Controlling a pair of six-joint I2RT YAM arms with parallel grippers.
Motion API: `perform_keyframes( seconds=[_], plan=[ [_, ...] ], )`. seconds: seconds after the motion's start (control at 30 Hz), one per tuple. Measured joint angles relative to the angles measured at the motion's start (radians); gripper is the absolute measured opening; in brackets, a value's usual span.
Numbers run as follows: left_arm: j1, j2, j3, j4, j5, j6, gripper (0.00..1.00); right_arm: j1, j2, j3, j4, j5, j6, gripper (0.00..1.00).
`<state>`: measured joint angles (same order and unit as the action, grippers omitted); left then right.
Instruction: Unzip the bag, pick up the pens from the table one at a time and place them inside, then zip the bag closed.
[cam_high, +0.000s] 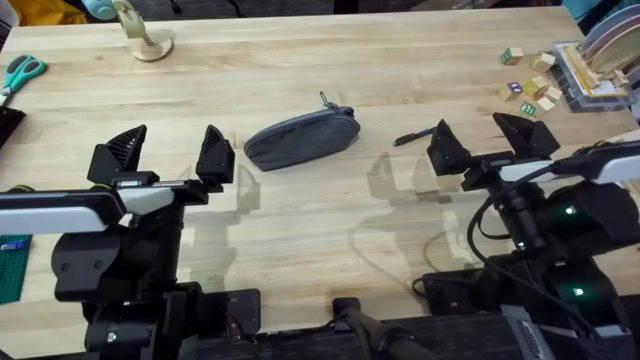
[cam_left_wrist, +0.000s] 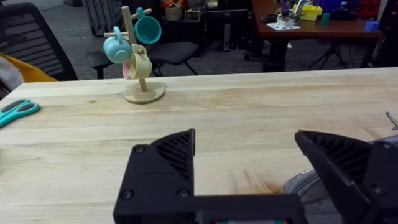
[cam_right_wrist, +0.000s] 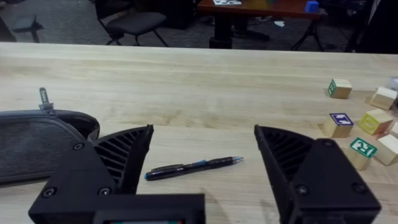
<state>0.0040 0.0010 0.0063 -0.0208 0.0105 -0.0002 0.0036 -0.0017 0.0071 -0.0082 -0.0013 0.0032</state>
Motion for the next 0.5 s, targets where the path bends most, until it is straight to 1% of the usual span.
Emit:
perform_keyframes(
  seconds=[0.5],
  plan=[
    [0.0,0.0,0.0,-0.001,0.0,0.0,0.993,0.0,0.0,0.002,-0.01,0.0,0.0,0.998]
  ],
)
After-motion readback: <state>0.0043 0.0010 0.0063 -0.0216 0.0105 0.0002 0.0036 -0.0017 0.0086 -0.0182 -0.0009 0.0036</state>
